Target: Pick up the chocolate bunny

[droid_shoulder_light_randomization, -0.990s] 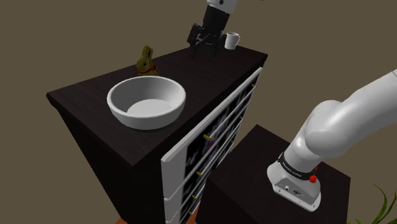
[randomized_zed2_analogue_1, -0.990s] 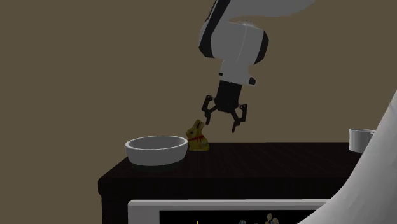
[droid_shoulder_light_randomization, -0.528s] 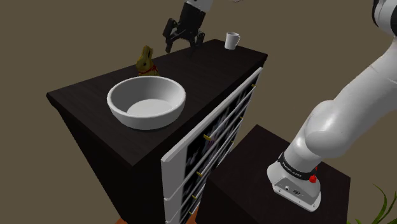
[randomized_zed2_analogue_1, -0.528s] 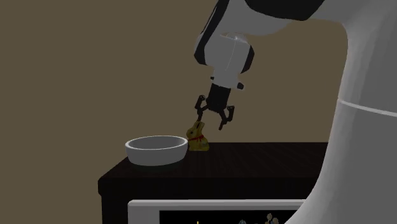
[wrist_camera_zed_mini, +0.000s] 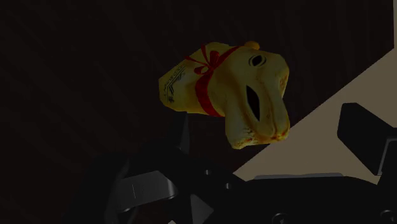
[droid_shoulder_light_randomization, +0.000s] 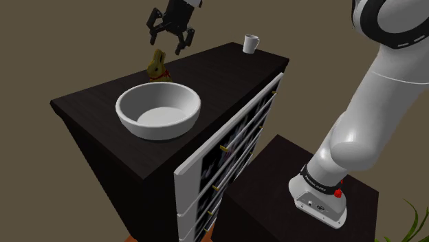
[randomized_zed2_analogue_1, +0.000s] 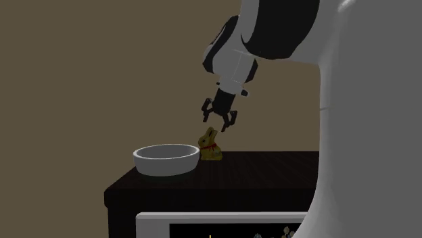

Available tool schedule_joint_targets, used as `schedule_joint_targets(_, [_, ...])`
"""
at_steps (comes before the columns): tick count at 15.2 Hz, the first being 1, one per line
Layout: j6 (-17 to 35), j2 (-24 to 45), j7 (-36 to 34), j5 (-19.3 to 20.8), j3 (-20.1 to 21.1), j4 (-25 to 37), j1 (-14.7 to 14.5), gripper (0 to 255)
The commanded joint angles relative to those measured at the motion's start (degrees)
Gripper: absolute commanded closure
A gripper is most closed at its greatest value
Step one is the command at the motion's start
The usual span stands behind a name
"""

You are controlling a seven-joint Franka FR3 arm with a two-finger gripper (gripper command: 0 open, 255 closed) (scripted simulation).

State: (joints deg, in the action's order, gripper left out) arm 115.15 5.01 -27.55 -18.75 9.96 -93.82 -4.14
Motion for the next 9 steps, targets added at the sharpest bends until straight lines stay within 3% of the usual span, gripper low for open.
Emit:
schedule_joint_targets(1, [0.03, 4.70, -1.94, 0.23, 0.29, 6.04, -0.49, 0])
schedule_joint_targets(9, [5.54, 4.51, 0.00, -0.74, 0.40, 0.10, -0.55, 0])
